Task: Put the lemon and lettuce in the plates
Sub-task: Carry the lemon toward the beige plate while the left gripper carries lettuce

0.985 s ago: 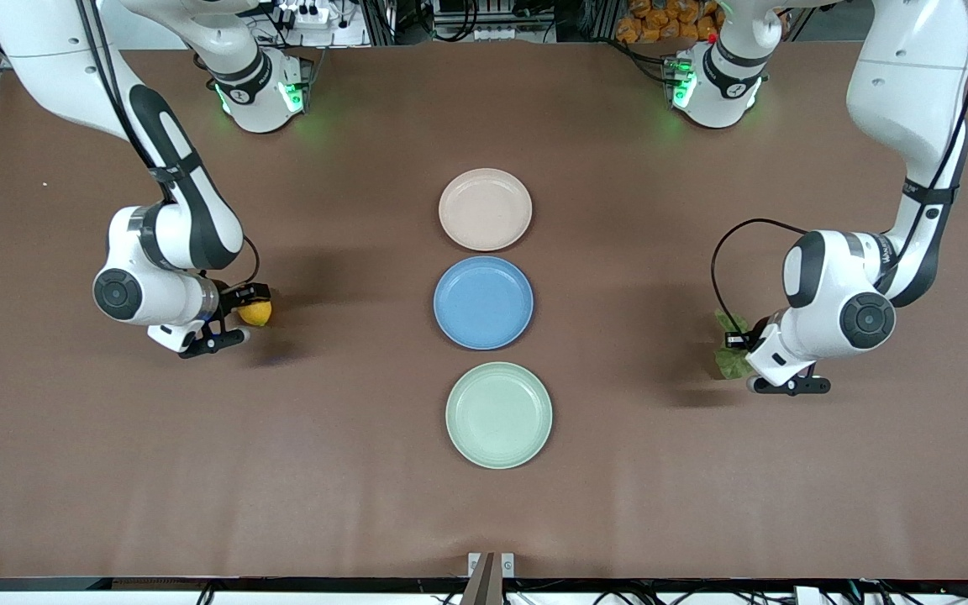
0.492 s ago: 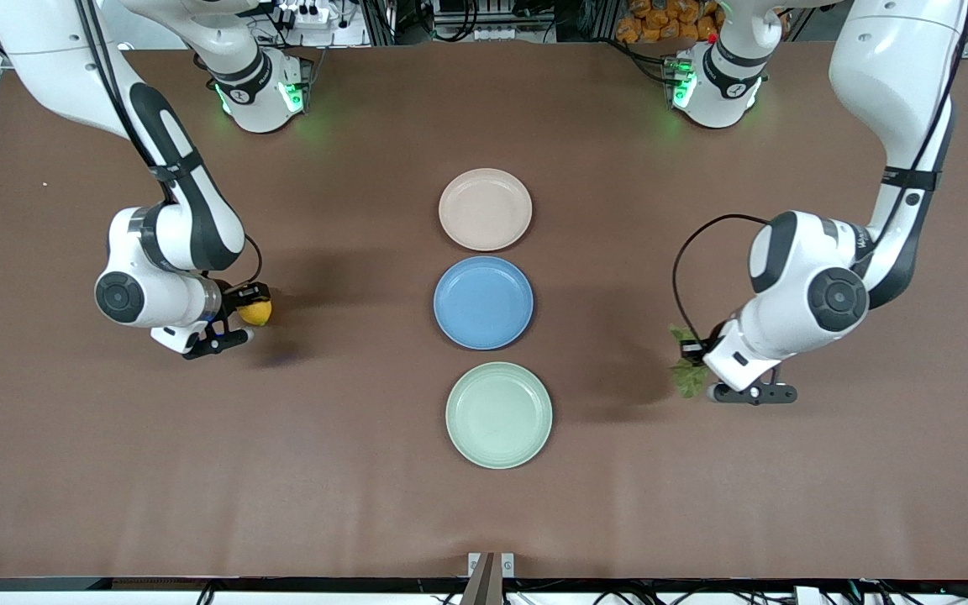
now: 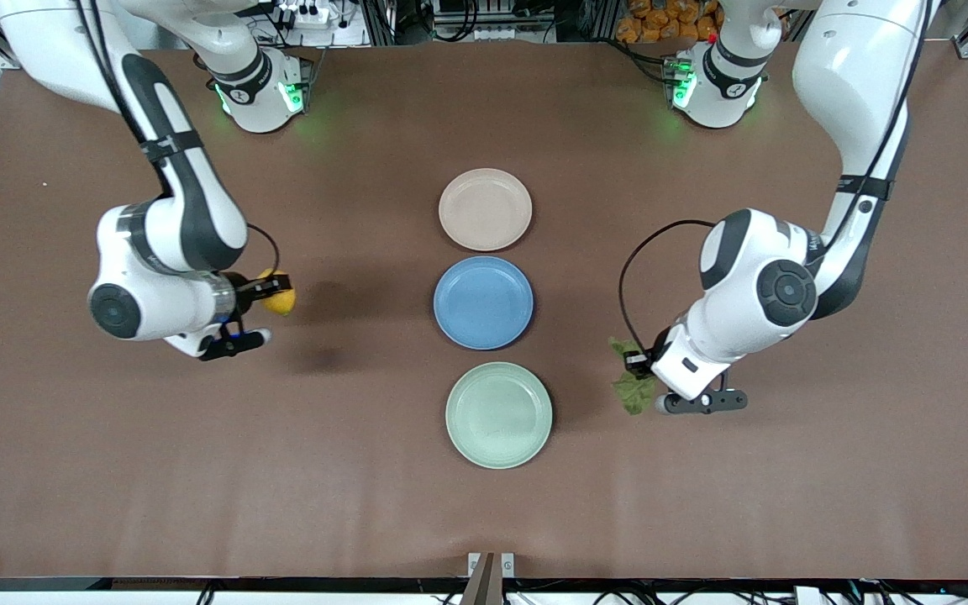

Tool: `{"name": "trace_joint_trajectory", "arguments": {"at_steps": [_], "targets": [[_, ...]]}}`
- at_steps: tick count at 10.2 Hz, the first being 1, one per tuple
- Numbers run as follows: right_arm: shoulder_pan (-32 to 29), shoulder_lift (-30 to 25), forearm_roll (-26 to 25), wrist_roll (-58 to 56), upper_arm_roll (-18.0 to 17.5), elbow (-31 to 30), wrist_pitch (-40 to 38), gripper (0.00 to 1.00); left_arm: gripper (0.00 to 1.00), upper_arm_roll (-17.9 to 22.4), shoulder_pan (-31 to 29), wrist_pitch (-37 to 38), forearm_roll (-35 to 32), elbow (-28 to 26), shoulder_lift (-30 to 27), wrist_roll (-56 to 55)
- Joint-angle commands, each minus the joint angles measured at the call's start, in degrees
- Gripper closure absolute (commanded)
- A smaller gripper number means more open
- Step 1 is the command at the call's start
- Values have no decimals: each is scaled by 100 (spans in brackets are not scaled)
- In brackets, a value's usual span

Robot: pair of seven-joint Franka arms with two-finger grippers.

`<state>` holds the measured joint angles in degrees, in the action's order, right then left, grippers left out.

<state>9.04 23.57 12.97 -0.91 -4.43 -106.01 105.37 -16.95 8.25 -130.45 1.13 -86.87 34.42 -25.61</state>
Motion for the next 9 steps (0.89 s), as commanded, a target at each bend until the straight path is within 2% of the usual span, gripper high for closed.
{"name": "trace_joint_trajectory", "arguments": {"at_steps": [1, 3, 4, 6, 8, 9], "targets": [[535, -28, 398, 1273, -311, 186, -97, 100, 100, 7, 316, -847, 107, 259, 415, -347], [966, -28, 1221, 1740, -312, 204, 0, 100, 100, 16, 668, -1996, 98, 259, 836, -637], [1290, 7, 1478, 2291, -312, 308, 105, 100, 100, 33, 826, -2603, 98, 267, 1125, -717], [1950, 252, 1550, 3023, -312, 301, 570, 100, 100, 77, 1029, -3729, 89, 285, 1697, -700], [2644, 394, 1559, 3875, -312, 301, 913, 100, 100, 269, 1292, -4023, 81, 285, 1875, -700], [2795, 490, 1551, 4018, -312, 292, 915, 100, 80, 428, 1468, -4024, 89, 276, 1910, -709]]}}
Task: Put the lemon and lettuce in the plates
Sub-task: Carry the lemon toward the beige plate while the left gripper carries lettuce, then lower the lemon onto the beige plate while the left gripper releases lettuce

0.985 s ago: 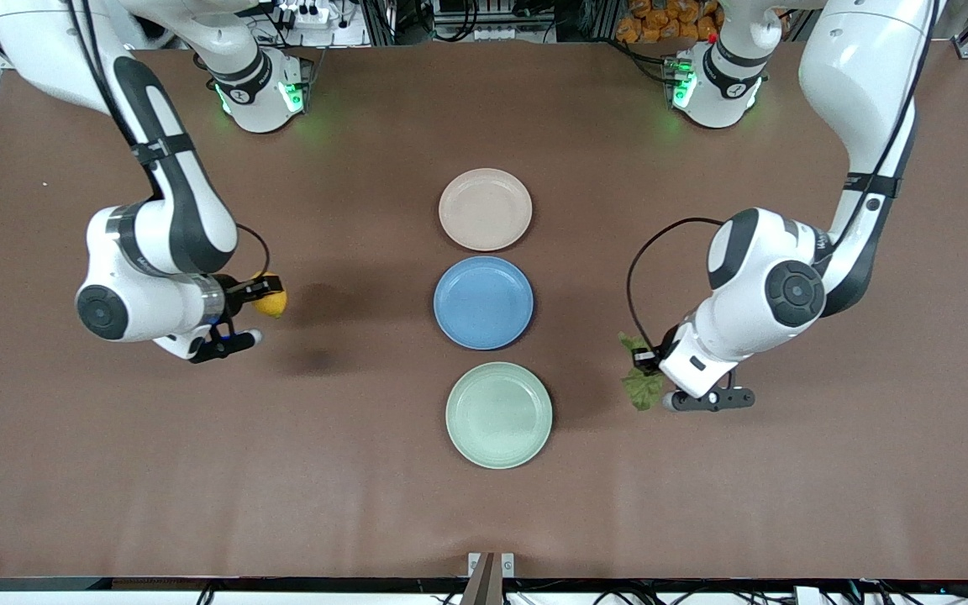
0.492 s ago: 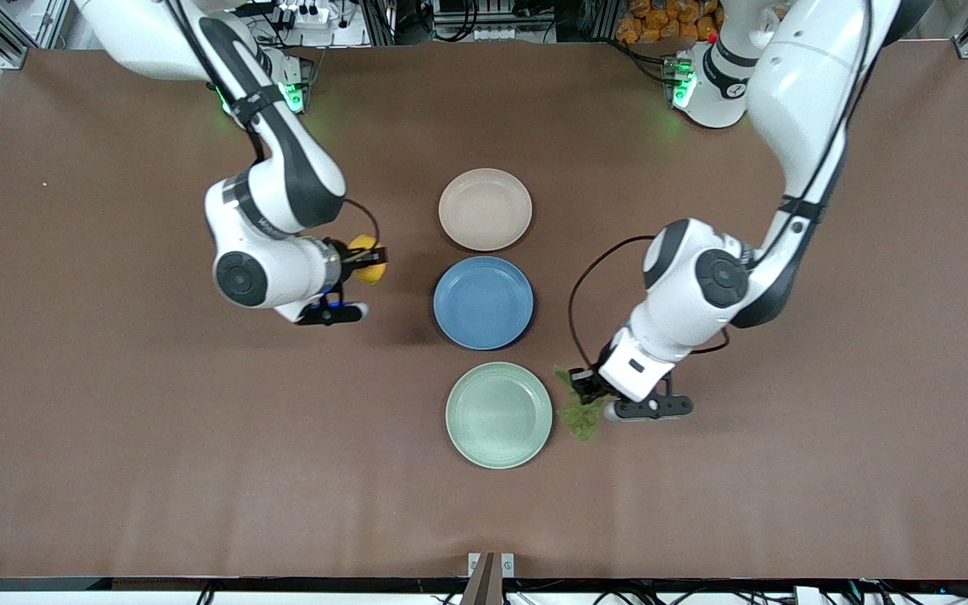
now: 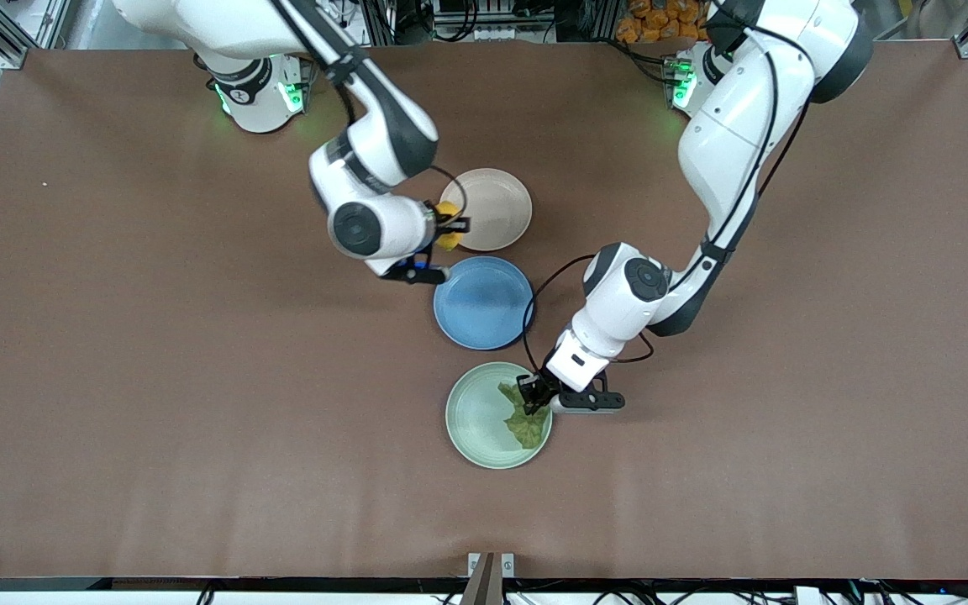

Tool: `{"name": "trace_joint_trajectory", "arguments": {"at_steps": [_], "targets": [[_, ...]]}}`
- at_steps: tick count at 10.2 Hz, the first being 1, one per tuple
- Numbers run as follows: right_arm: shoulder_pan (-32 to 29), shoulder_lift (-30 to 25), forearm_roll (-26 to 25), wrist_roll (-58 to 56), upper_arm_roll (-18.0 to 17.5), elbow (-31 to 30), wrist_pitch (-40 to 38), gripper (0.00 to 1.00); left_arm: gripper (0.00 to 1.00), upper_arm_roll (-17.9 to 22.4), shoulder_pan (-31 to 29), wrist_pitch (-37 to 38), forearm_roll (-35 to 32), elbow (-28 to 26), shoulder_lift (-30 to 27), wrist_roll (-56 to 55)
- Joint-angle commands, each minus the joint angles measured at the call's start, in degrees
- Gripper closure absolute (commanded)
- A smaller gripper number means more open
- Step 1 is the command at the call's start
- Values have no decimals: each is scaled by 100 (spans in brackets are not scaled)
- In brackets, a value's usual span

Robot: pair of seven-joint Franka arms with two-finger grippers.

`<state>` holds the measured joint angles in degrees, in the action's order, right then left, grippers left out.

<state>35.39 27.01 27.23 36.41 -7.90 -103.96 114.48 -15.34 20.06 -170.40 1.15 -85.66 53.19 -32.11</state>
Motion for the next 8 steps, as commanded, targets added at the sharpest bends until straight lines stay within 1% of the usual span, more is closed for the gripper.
{"name": "trace_joint_trajectory", "arguments": {"at_steps": [1, 2, 5, 6, 7, 8], "targets": [[292, 321, 134, 314, 34, 77, 83, 100, 1, 294, 323, -29, 96, 128, 16, -250], [493, 444, 195, 471, 43, 69, 353, 100, 0, 303, 332, -29, 79, 111, -19, -548], [469, 560, 195, 508, 43, 112, 408, 100, 0, 347, 306, 33, 52, 67, -247, -656], [495, 638, 213, 560, 43, 121, 435, 37, 0, 356, 262, 277, 43, 49, -430, -648], [504, 621, 204, 586, 43, 121, 444, 0, 0, 469, 262, 914, 17, 49, -728, -639], [426, 595, 195, 595, 43, 217, 357, 0, 0, 740, 305, 1739, -209, 75, -1140, -604]]}}
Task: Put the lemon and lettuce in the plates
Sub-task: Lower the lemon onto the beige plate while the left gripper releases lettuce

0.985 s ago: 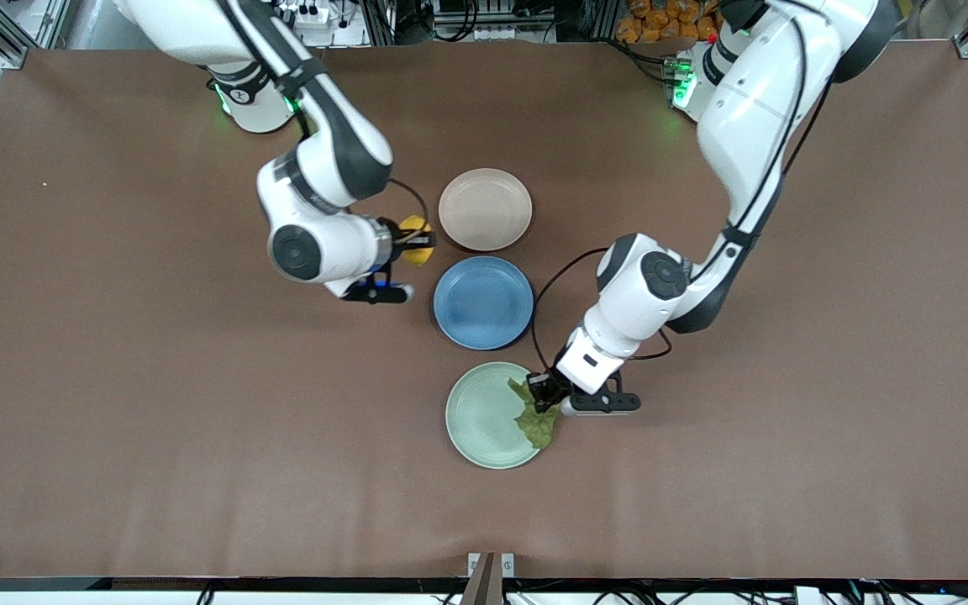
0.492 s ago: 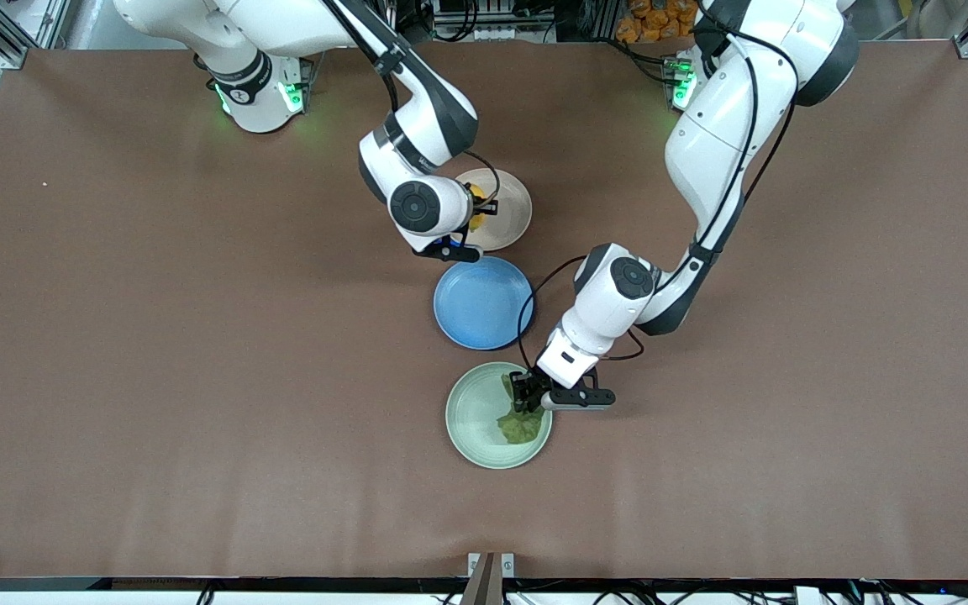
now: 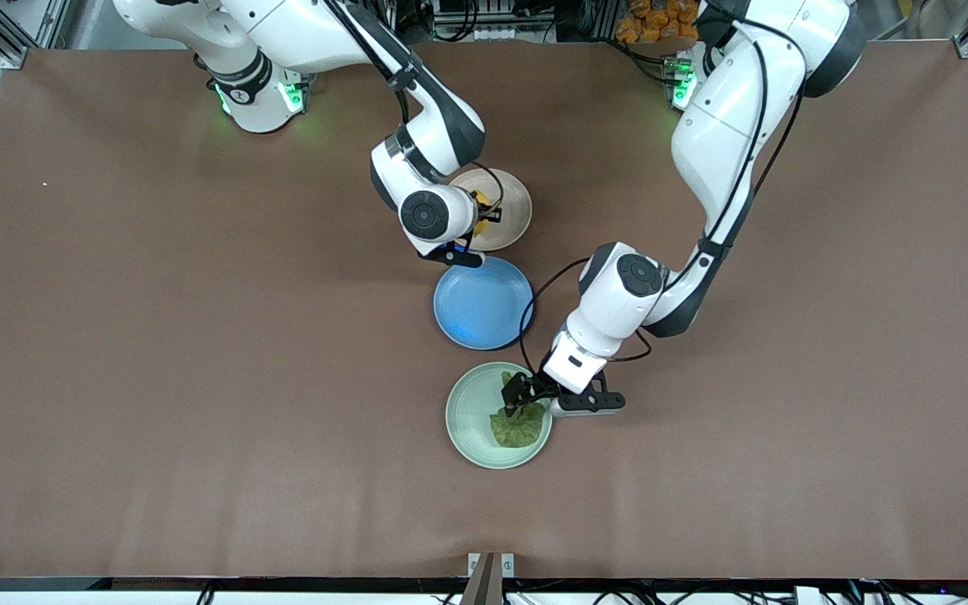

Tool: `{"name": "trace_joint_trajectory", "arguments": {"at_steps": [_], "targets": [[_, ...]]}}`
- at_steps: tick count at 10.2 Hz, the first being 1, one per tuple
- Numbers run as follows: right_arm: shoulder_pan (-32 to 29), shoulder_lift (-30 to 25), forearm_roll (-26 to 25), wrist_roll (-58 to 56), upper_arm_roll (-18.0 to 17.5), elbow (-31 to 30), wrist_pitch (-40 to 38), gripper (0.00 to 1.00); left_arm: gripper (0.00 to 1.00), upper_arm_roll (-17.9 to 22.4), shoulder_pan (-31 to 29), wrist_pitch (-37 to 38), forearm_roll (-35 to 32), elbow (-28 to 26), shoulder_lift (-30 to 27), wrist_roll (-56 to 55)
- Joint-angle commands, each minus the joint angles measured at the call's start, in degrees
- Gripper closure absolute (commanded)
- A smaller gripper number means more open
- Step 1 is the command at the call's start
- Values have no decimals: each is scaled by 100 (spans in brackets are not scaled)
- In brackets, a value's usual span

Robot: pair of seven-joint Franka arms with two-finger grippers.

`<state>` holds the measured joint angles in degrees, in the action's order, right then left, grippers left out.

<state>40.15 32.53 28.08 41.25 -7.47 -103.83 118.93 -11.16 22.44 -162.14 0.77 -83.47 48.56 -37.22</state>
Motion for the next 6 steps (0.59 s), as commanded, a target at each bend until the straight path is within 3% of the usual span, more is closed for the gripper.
{"name": "trace_joint_trajectory", "arguments": {"at_steps": [1, 3, 5, 6], "targets": [[-43, 34, 110, 111, -1, 301, -159, 0, 0, 333, 7, 1661, -565, -152, -1047, -49], [-69, -1, -73, -54, 26, 406, -334, 0, 0, 351, -142, 2876, -832, -152, -1636, -13], [-322, -19, -844, -223, 113, 1088, -1244, 0, 0, 351, -493, 3843, -833, -152, -2155, 904], [-489, -19, -1649, -606, 105, 1458, -1650, 0, 0, 333, -739, 4370, -781, -135, -2471, 1353]]}}
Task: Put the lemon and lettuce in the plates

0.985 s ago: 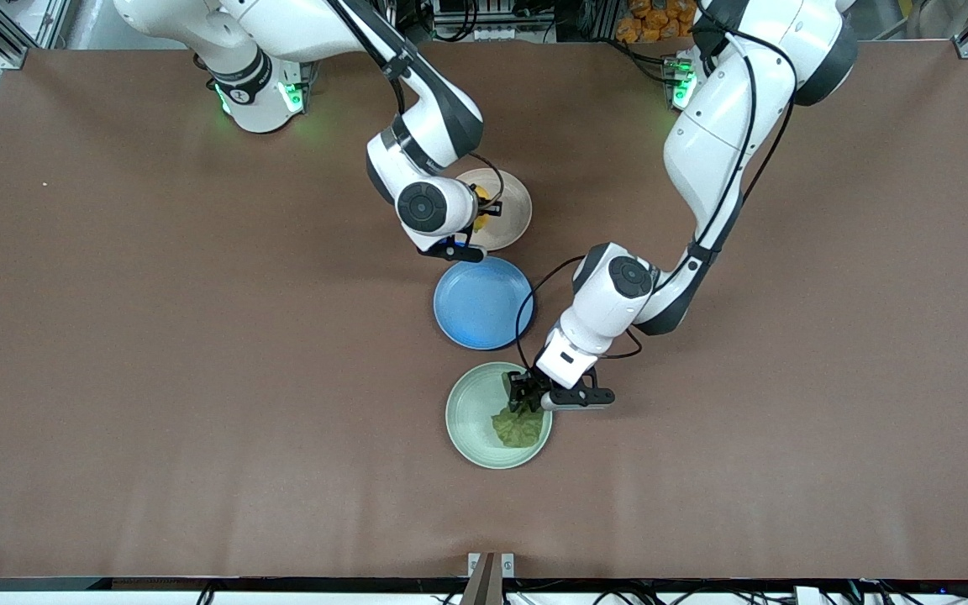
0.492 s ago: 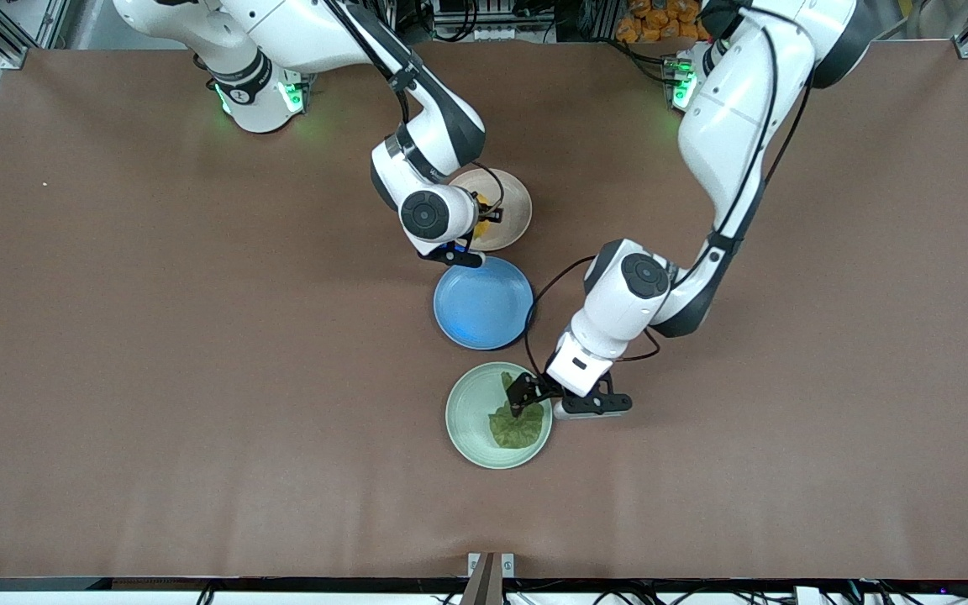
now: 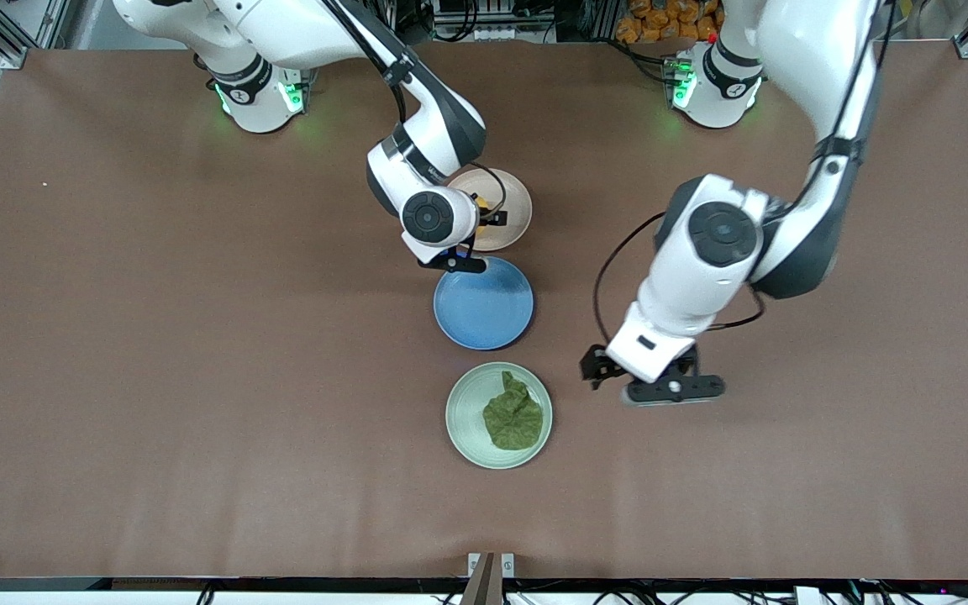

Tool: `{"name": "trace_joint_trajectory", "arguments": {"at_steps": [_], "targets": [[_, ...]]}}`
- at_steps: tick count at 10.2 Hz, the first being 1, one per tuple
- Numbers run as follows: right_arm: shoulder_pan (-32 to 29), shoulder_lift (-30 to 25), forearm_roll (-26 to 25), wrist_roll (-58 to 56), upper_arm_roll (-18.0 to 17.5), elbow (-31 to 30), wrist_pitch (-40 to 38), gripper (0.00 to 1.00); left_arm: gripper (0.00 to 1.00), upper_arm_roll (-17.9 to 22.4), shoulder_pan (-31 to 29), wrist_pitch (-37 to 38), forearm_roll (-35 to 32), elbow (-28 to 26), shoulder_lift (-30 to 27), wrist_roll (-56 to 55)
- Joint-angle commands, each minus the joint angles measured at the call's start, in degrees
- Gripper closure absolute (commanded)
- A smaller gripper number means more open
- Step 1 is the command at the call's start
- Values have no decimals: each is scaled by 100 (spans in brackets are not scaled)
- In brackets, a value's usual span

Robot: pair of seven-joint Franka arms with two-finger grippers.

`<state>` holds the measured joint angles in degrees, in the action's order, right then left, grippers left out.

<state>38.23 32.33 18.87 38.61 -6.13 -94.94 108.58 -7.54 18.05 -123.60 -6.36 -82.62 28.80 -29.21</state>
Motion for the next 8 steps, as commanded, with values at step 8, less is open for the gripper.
{"name": "trace_joint_trajectory", "arguments": {"at_steps": [8], "targets": [[-2124, -1103, -2019, -1479, -20, 1214, -1005, 0, 0, -20, -1163, 3068, -14, -184, -2166, 1462]]}}
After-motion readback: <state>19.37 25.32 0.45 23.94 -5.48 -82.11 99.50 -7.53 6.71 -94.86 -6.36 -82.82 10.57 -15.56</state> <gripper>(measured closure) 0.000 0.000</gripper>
